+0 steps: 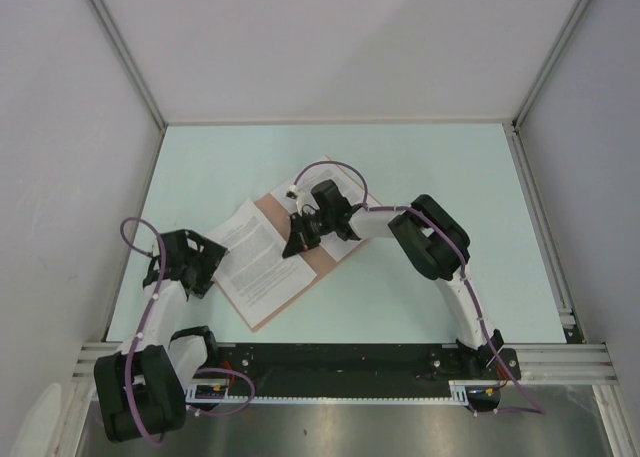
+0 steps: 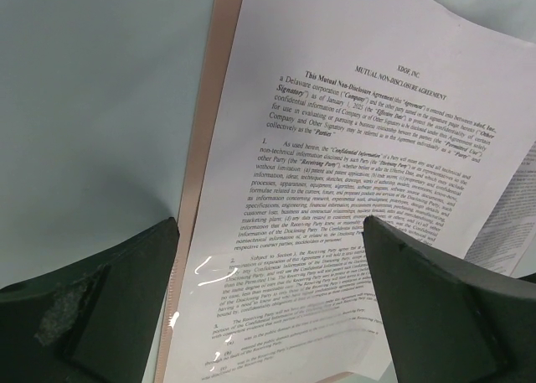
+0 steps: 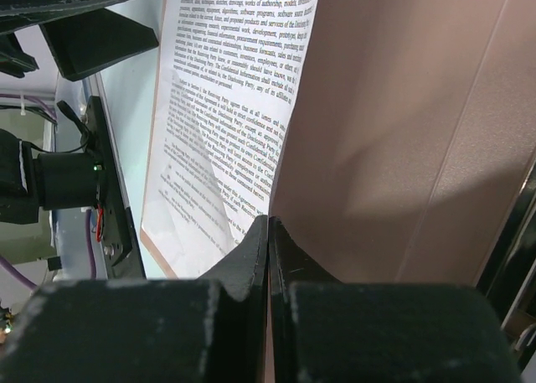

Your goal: Put the files into the folder

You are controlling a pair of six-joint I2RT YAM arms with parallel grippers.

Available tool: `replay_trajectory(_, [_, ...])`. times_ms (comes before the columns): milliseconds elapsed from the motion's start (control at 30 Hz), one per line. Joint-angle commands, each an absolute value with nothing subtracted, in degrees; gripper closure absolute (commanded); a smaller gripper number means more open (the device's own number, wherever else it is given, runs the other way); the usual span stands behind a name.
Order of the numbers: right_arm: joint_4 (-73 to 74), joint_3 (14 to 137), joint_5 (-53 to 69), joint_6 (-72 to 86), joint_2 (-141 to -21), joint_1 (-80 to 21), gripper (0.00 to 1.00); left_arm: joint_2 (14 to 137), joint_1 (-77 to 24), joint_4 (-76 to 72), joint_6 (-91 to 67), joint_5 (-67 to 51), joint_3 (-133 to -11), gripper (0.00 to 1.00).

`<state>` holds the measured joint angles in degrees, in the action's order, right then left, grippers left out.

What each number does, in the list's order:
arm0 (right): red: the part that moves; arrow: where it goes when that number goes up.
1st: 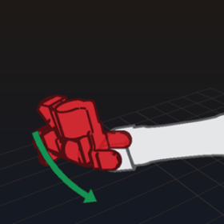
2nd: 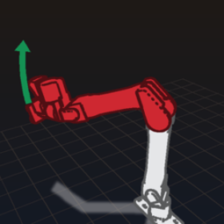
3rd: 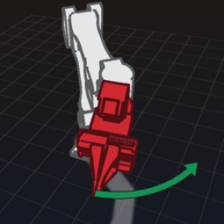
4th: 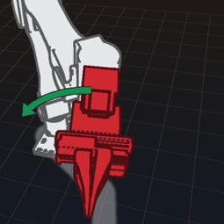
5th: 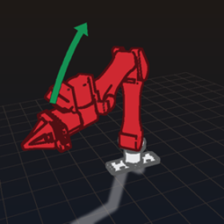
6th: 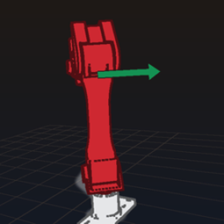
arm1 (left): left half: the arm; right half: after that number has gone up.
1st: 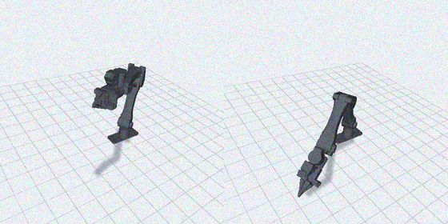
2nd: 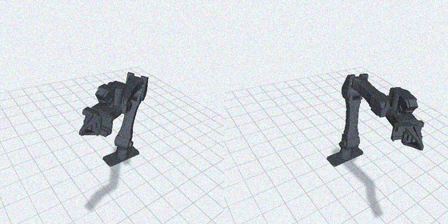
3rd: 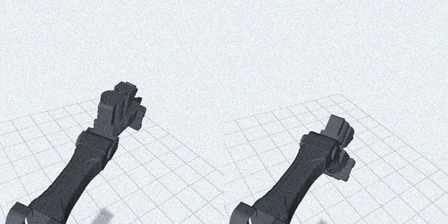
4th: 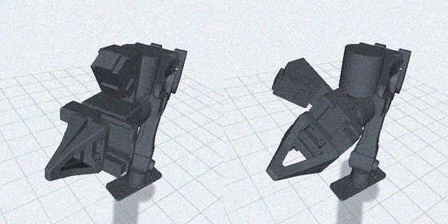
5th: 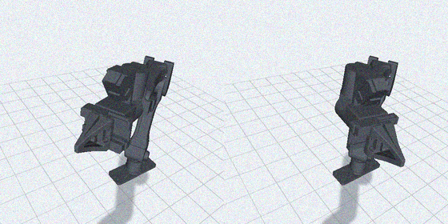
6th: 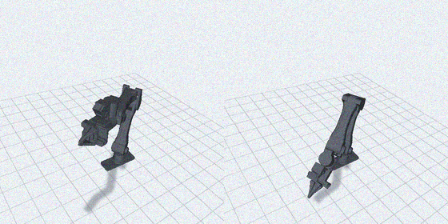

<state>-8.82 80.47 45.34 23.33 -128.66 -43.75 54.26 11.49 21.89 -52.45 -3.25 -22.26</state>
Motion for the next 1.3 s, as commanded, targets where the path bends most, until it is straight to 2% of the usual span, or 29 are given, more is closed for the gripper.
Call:
replay_trajectory(0, [-11.69,80.33,47.90,21.36,-127.70,-43.94,1.00,55.28,11.07,24.17,-50.63,-2.29,-22.85,0.00])
replay_trajectory(467, [-9.94,80.33,46.59,19.60,-127.97,-45.62,1.00,54.58,11.07,25.84,-50.19,-2.02,-23.99,0.01])
replay_trajectory(500, [-9.41,80.42,45.28,19.34,-127.71,-45.44,0.97,54.41,10.99,26.45,-50.01,-2.11,-24.34,0.00])
replay_trajectory(567, [-7.05,80.33,43.08,18.72,-126.13,-45.18,0.86,52.83,10.99,28.64,-49.22,-1.59,-25.65,0.00])
replay_trajectory(600, [-6.07,80.42,40.63,18.29,-125.34,-45.18,0.73,52.04,10.99,29.44,-48.78,-1.06,-26.27,0.00])
replay_trajectory(667, [-3.01,80.42,38.42,16.70,-122.36,-45.18,0.62,49.59,10.99,31.72,-47.38,-0.18,-28.37,0.00])
replay_trajectory(700, [-1.68,80.42,35.01,16.09,-121.30,-45.26,0.52,48.87,11.07,32.60,-46.68,2.17,-29.43,0.00])
replay_trajectory(733, [-0.36,80.51,33.50,15.13,-119.98,-45.35,0.48,48.43,10.99,34.78,-46.06,3.24,-30.75,0.00])
replay_trajectory(867, [12.45,81.74,22.61,10.47,-112.96,-45.26,0.36,45.88,11.07,37.97,-43.95,4.66,-36.55,0.00])
replay_trajectory(900, [13.61,81.74,17.28,8.02,-112.07,-45.44,0.34,44.92,10.99,38.14,-43.51,4.05,-36.91,0.00])
replay_trajectory(1033, [13.63,82.00,10.29,4.75,-111.44,-46.31,0.28,43.94,10.81,36.66,-43.24,0.45,-35.86,0.00])
replay_trajectory(1133, [12.66,82.26,5.11,4.57,-111.71,-47.72,0.28,44.82,9.59,36.65,-43.16,-2.11,-34.37,0.00])
replay_trajectory(1200, [9.94,82.26,4.31,4.40,-113.10,-48.51,0.34,44.74,7.57,36.74,-43.59,-2.28,-33.32,0.00])
replay_trajectory(1233, [9.32,83.31,3.87,3.96,-113.81,-48.60,0.42,44.21,6.69,36.65,-43.68,-2.11,-32.88,0.00])
replay_trajectory(1267, [9.40,84.28,3.52,3.61,-114.95,-48.78,0.64,43.86,4.94,36.65,-44.55,-1.85,-32.00,0.00])
